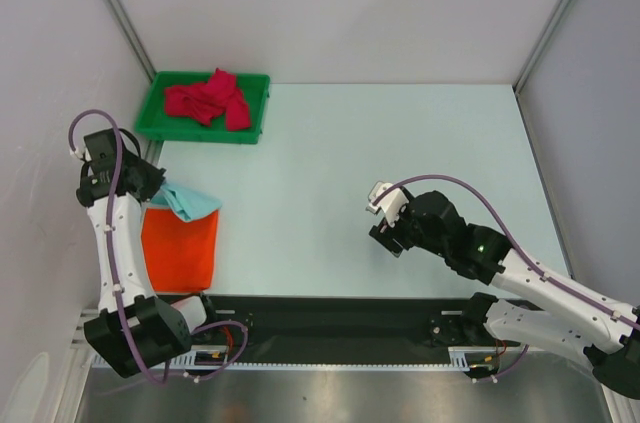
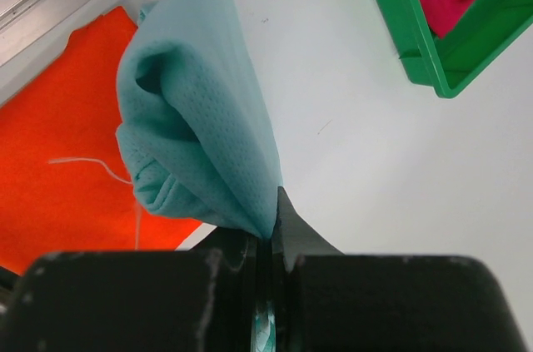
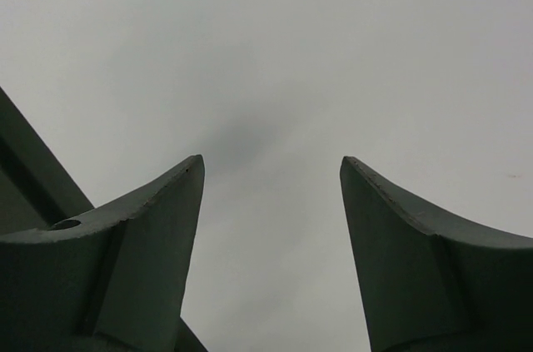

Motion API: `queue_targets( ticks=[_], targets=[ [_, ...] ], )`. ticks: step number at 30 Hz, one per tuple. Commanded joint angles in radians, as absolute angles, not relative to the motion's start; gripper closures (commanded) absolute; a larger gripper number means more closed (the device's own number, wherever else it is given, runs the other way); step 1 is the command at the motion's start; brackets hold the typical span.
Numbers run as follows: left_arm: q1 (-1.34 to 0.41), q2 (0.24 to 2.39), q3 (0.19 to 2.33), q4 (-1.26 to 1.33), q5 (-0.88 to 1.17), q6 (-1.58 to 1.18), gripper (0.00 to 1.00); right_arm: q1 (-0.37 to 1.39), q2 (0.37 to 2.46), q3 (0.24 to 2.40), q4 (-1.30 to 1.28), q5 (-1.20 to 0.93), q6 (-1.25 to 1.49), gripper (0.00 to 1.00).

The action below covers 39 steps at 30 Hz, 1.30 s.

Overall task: Fold and stack the t-shirts
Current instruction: Neatly place the folded tshirt to the corner

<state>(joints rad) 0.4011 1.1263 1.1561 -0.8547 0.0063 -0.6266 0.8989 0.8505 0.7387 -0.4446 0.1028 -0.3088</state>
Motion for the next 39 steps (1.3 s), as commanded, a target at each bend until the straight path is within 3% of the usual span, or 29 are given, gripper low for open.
queue_targets(
  ticks=[1,31,39],
  targets=[
    [0.417,1.083,1.181,-0.864,0.014,-0.606,1.0,0.897,0.841,0.739,-0.433,0.087,-0.313,0.28],
    [0.497,1.083,1.074,-0.857,0.003,-0.482,0.99,0.894,0.839,0.712,-0.431,0.075,-0.324,0.28],
    [0.531,1.045,1.0,-0.879,-0.044,-0.488,0.95,0.89,0.828,0.698,-0.439,0.066,-0.327,0.28]
  ],
)
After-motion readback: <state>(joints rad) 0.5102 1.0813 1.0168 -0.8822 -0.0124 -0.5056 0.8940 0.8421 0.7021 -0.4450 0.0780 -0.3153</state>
